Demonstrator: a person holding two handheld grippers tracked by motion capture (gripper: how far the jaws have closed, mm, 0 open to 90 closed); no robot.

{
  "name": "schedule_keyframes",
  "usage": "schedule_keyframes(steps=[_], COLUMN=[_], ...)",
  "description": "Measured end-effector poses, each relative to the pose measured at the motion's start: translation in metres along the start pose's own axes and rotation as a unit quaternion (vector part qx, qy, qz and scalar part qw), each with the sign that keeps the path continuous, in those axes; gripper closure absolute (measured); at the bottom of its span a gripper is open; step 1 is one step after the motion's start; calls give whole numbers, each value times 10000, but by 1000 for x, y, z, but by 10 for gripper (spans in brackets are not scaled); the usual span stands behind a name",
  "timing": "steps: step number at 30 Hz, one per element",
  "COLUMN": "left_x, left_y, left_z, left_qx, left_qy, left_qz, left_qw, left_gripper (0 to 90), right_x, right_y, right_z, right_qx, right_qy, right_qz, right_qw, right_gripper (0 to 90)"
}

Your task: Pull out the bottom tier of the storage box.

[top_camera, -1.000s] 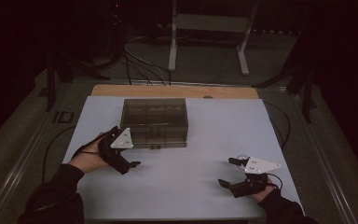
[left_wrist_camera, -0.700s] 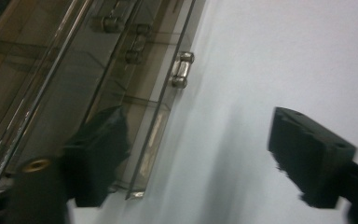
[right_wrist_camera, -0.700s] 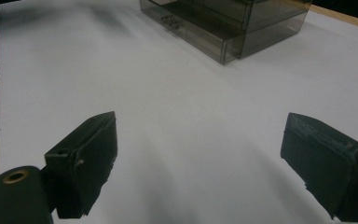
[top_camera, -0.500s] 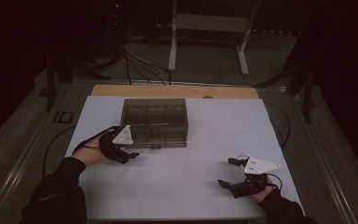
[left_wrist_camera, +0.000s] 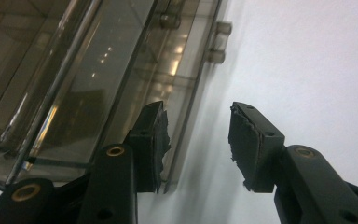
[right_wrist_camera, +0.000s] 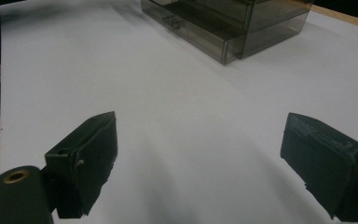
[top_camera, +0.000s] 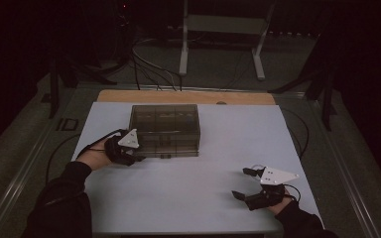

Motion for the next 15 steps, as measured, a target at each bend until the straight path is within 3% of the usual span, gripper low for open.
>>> schedule_keyframes(steps=[11, 15], left_x=[7, 8], left_y=[-1, -1], left_z=[-13, -15], left_qx=[90, 132], left_qy=[-72, 24], left_qz=[92, 69], left_qw=[9999, 9999], left_gripper=[600, 630], right_x=[0, 0], right_y=[0, 0], right_z=[0, 0], right_qx=[1, 2], right_qy=[-16, -9], right_qz=[-7, -17], right_qw=[10000, 10000], right_gripper=[109, 109])
Point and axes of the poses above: each handheld gripper's, and its own axes: z roughly backward along the jaws, y roughly out of its underside, x roughly to its left, the point moved 8 cm from there along -z, roughly forward along the jaws, and after that the axes turned 2 degrees about y, right-handed, at the moved point
